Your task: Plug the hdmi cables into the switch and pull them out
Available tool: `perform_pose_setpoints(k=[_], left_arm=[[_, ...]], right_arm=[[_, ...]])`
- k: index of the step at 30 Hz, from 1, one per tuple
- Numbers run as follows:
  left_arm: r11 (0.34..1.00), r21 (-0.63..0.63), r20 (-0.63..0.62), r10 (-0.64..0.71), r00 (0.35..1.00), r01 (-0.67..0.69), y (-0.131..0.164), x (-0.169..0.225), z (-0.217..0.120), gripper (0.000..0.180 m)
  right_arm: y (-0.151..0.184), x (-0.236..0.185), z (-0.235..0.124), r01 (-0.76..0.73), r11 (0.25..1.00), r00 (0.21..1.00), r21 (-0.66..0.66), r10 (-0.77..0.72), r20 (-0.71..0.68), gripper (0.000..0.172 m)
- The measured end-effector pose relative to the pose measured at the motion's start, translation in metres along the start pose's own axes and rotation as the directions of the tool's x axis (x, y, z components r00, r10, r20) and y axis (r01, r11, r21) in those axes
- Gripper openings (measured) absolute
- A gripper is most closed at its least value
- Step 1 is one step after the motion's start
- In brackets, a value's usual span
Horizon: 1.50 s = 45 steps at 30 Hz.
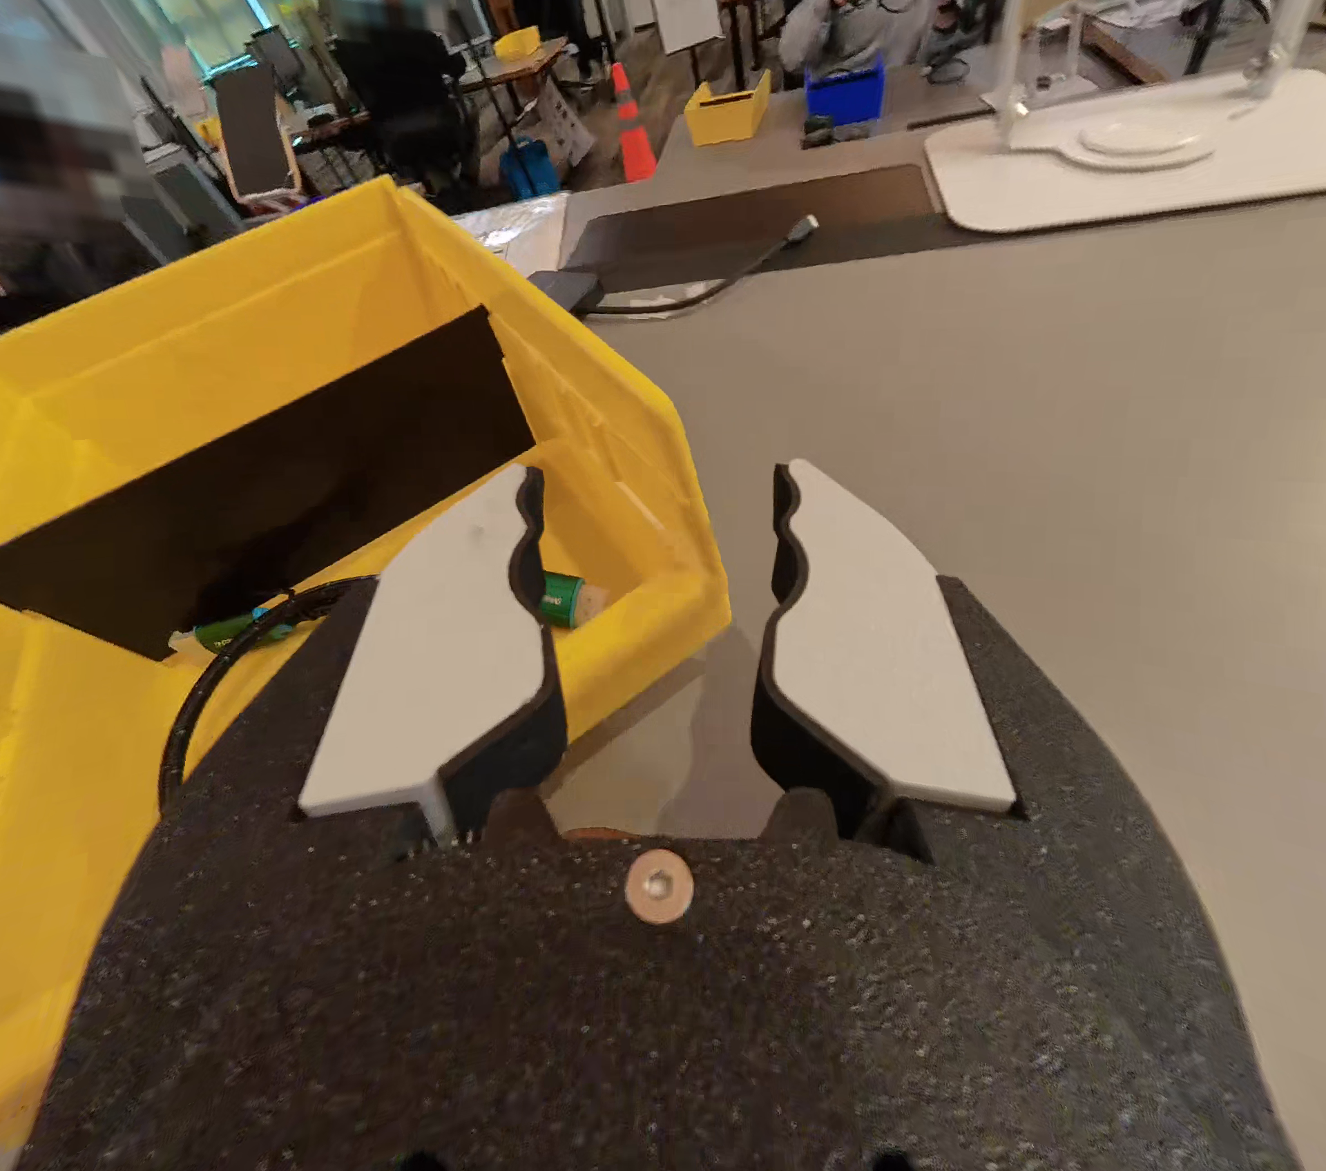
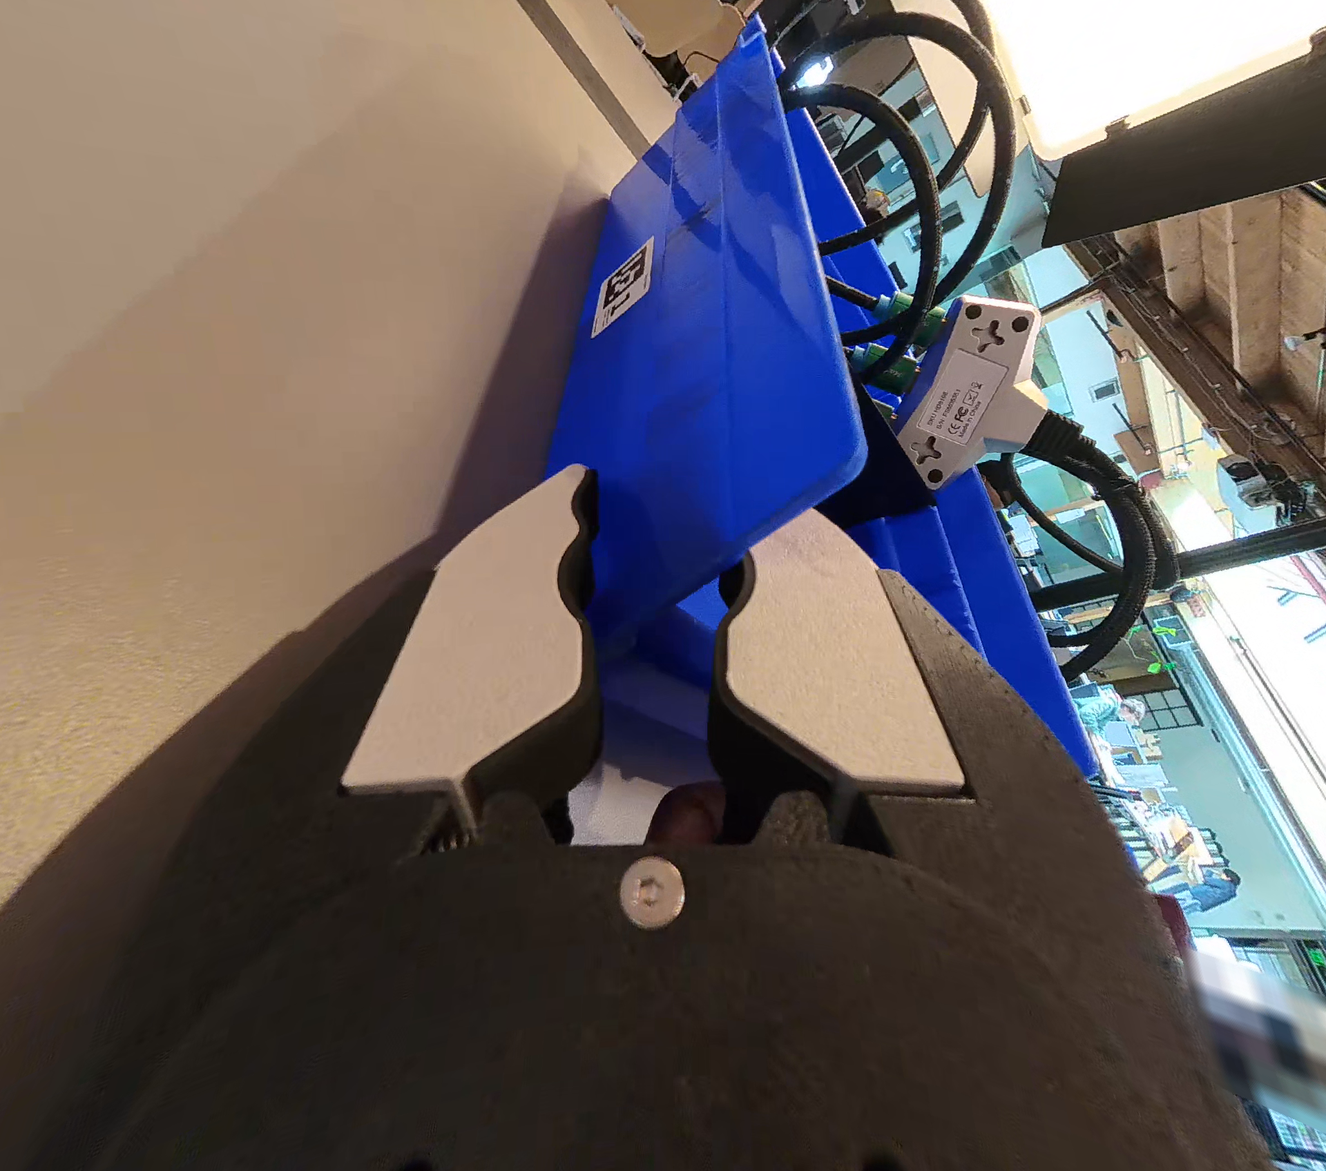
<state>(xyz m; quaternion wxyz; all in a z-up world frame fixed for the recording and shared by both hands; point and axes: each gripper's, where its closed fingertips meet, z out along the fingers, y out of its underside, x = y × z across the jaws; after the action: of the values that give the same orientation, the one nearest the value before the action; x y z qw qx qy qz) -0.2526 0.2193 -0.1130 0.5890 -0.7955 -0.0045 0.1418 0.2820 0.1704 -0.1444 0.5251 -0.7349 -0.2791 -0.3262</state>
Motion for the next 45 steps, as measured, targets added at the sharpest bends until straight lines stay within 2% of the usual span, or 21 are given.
perform_pose_setpoints(k=[3, 7, 9, 10, 15, 17, 19, 21, 23, 27, 29, 34, 37, 39, 43, 45], left_arm=[[0.999, -0.012, 0.057, -0.04, 0.998, 0.041, -0.005, -0.009, 0.015, 0.052], [0.998, -0.047, 0.021, -0.046, 0.999, 0.047, -0.003, -0.008, 0.026, 0.024], [0.998, -0.053, 0.008, -0.017, 1.0, 0.017, 0.0, -0.009, 0.022, 0.022], [0.999, -0.045, -0.002, -0.015, 1.0, 0.015, 0.001, -0.011, 0.017, 0.021], [0.999, -0.02, -0.09, 0.023, 0.996, -0.025, 0.019, -0.021, -0.036, 0.008], [0.998, 0.01, -0.157, 0.055, 0.986, -0.054, 0.028, -0.024, -0.066, 0.003], [0.997, 0.048, -0.297, 0.069, 0.952, -0.058, 0.036, -0.019, -0.097, 0.002], [0.993, 0.102, -0.475, 0.101, 0.874, -0.059, 0.043, -0.008, -0.131, 0.003], [0.983, 0.154, -0.628, 0.177, 0.758, -0.102, 0.052, 0.0, -0.167, 0.003], [0.971, 0.207, -0.858, 0.24, 0.455, -0.123, 0.067, 0.008, -0.231, 0.003], [0.975, 0.198, -0.927, 0.221, 0.303, -0.102, 0.072, 0.009, -0.255, 0.003], [0.985, 0.127, -0.992, 0.127, -0.008, -0.115, 0.083, 0.018, -0.291, 0.005], [0.983, 0.127, -0.989, 0.115, -0.092, -0.134, 0.083, 0.027, -0.297, 0.006], [0.982, 0.134, -0.985, 0.118, -0.122, -0.134, 0.082, 0.033, -0.299, 0.005], [0.984, 0.139, -0.98, 0.121, -0.156, -0.114, 0.08, 0.045, -0.302, 0.005], [0.985, 0.136, -0.981, 0.118, -0.152, -0.108, 0.08, 0.044, -0.301, 0.005]], right_arm=[[-0.003, 0.001, -0.001, -0.084, 0.996, 0.996, -0.009, 0.084, 0.027, 0.032], [-0.01, 0.01, 0.002, -0.378, 0.924, 0.917, -0.059, 0.382, 0.111, 0.034], [-0.016, 0.009, 0.006, -0.433, 0.897, 0.879, -0.094, 0.443, 0.178, 0.023], [-0.02, 0.008, 0.007, -0.449, 0.887, 0.859, -0.106, 0.461, 0.222, 0.007], [-0.026, 0.005, 0.011, -0.466, 0.875, 0.799, -0.134, 0.481, 0.362, 0.007], [-0.027, 0.003, 0.008, -0.449, 0.886, 0.791, -0.114, 0.454, 0.411, 0.006], [-0.031, -0.002, 0.002, -0.434, 0.896, 0.772, -0.093, 0.424, 0.474, 0.006], [-0.04, -0.01, -0.005, -0.416, 0.907, 0.75, -0.063, 0.382, 0.539, 0.006], [-0.051, -0.021, -0.011, -0.401, 0.915, 0.732, -0.031, 0.341, 0.589, 0.005], [-0.078, -0.044, -0.017, -0.371, 0.927, 0.69, 0.051, 0.238, 0.684, 0.005], [-0.093, -0.055, -0.019, -0.357, 0.929, 0.661, 0.094, 0.18, 0.728, 0.005], [-0.13, -0.086, -0.028, -0.329, 0.921, 0.556, 0.209, 0.01, 0.831, 0.005], [-0.151, -0.106, -0.037, -0.319, 0.905, 0.478, 0.28, -0.101, 0.872, 0.005], [-0.164, -0.118, -0.045, -0.317, 0.892, 0.427, 0.322, -0.169, 0.888, 0.005], [-0.187, -0.139, -0.057, -0.319, 0.871, 0.342, 0.374, -0.262, 0.902, 0.005], [-0.192, -0.143, -0.056, -0.322, 0.869, 0.314, 0.376, -0.277, 0.908, 0.005]])
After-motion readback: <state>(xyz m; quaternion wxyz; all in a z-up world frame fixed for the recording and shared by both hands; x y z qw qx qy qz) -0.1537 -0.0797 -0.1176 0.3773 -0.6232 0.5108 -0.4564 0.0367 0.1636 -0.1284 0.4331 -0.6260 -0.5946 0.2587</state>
